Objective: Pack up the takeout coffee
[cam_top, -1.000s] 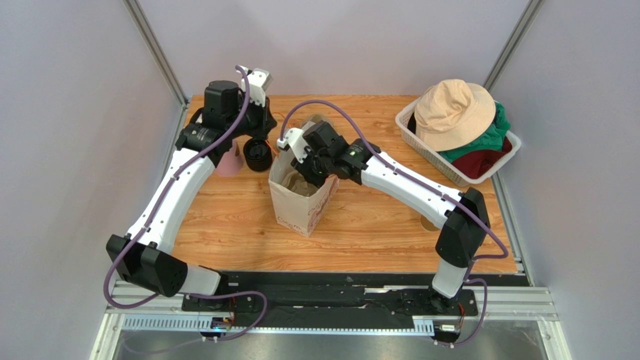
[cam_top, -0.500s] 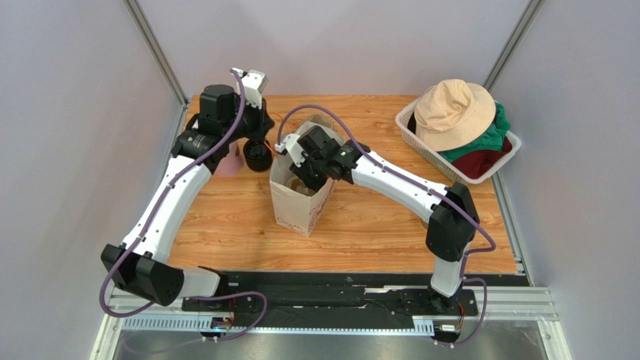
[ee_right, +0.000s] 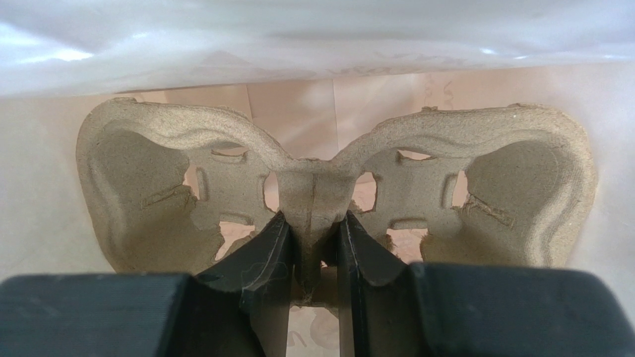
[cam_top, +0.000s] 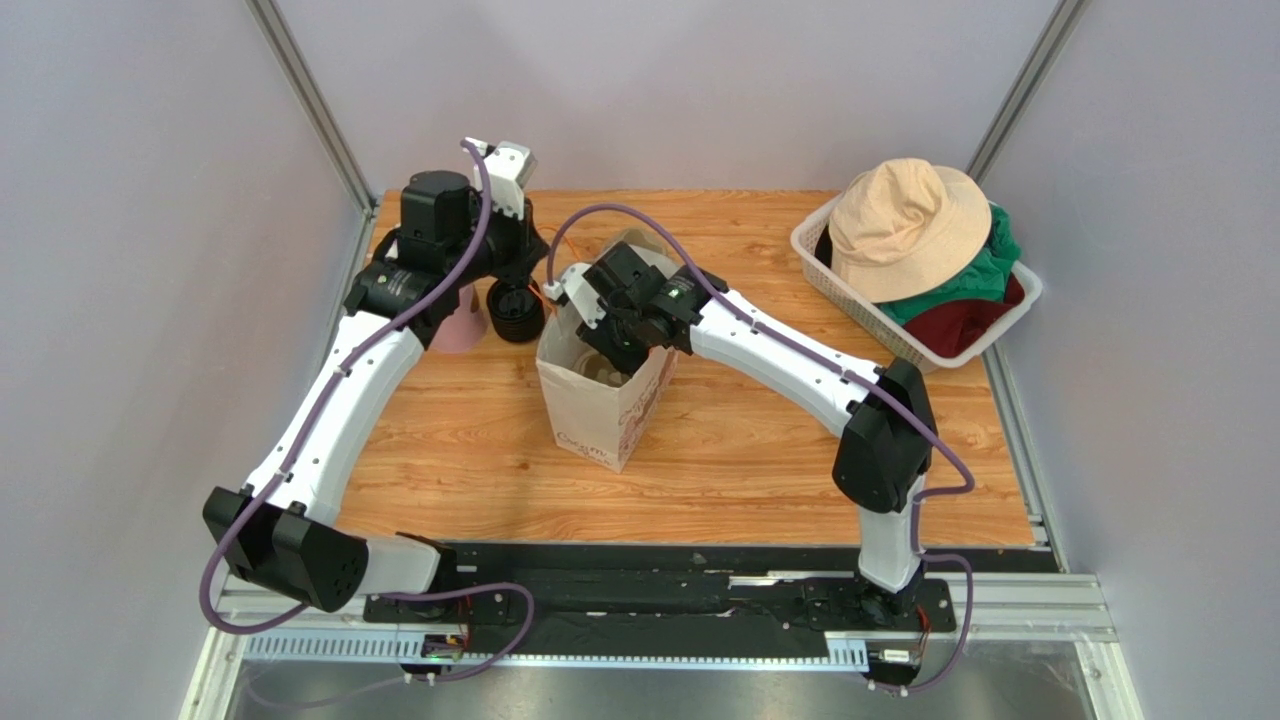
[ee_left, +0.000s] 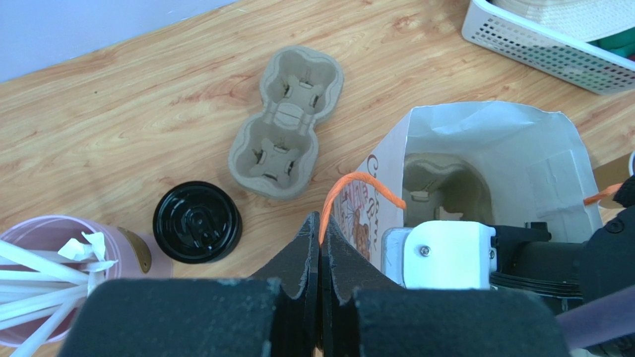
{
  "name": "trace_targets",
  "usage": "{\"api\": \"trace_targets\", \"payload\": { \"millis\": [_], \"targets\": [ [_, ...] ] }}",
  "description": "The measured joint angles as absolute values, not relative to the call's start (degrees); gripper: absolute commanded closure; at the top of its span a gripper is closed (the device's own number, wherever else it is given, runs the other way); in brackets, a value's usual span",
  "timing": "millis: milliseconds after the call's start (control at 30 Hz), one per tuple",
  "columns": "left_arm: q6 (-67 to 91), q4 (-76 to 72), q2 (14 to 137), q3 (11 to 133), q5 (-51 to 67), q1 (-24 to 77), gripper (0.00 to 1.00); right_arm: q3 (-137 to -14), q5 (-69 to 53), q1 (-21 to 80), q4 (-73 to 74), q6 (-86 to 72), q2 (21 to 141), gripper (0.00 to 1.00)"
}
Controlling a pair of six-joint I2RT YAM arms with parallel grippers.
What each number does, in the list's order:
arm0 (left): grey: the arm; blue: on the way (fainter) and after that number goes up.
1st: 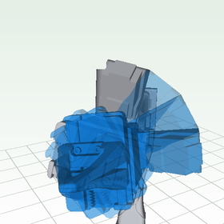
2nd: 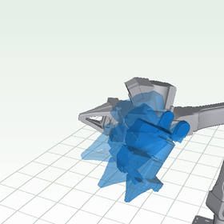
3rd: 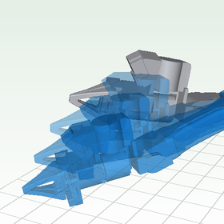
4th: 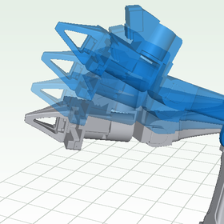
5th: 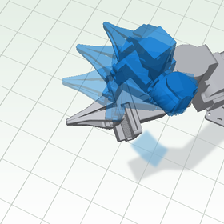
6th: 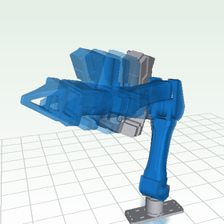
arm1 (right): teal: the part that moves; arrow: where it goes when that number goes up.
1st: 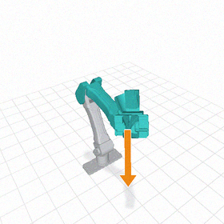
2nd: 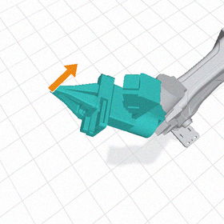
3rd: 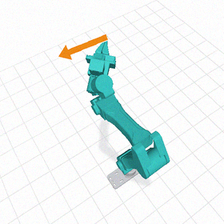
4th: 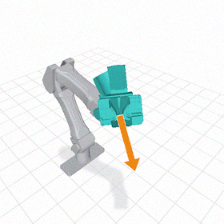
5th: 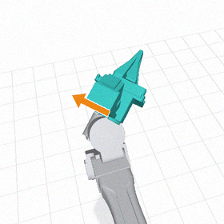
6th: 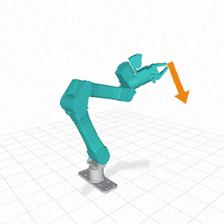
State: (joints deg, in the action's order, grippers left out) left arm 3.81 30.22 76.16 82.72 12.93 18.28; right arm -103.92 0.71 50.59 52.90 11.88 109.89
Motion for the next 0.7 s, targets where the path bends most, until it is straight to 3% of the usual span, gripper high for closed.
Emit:
{"api": "trace_targets", "payload": {
  "millis": [333, 467, 500, 600, 700],
  "targets": [
    [3.86, 30.13, 76.16, 82.43, 12.93, 18.28, 1.00, -105.86, 2.57, 51.09, 55.96, 12.03, 111.39, 0.76],
    [3.97, 30.11, 76.16, 82.41, 12.93, 18.28, 1.00, -106.34, 3.05, 51.20, 56.82, 12.21, 111.46, 0.54],
    [3.99, 30.11, 76.16, 82.41, 12.93, 18.28, 1.00, -106.39, 3.09, 51.22, 56.93, 12.19, 111.46, 0.43],
    [4.01, 30.11, 76.16, 82.41, 12.95, 18.28, 1.00, -106.59, 3.33, 51.24, 57.30, 12.56, 111.46, 0.35],
    [4.01, 30.11, 76.16, 82.41, 12.93, 18.28, 1.00, -106.94, 3.55, 51.29, 57.65, 12.93, 111.46, 0.32]
  ]
}}
